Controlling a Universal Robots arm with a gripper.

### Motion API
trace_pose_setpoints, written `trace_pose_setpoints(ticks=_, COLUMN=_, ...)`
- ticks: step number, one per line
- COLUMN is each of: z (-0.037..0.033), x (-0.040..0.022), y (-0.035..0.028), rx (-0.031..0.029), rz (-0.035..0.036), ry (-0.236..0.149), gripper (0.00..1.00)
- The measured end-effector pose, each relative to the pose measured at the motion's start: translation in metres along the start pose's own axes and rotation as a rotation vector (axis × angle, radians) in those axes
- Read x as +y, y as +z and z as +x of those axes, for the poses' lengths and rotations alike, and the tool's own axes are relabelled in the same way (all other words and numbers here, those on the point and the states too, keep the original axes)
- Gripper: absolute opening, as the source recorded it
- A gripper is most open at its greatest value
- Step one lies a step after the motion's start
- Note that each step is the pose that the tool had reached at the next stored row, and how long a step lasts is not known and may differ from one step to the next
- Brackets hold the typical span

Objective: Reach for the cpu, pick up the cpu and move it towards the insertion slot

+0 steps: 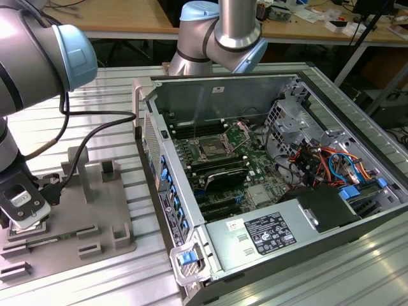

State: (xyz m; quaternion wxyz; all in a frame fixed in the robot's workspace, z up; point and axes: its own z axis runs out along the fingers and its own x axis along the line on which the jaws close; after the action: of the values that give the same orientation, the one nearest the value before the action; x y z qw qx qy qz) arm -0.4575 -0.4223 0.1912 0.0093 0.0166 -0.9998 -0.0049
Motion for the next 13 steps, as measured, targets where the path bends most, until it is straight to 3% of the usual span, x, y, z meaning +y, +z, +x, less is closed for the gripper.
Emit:
trace_pose_setpoints(ticks=6, z=0.0000, x=0.0000, y=0.0001, rx=0.0001, rz=0.0001, ry=0.000, gripper=0.64)
trace_pose_setpoints(ticks=7, z=0.0000, x=0.0000, y=0.0001, rx=0.0001, rz=0.0001, ry=0.000, gripper=0.56)
trace_pose_setpoints(ticks=13, z=0.0000, x=0.0000, y=0.0003, rx=0.0000, rz=0.0000, ry=0.000, gripper=0.55)
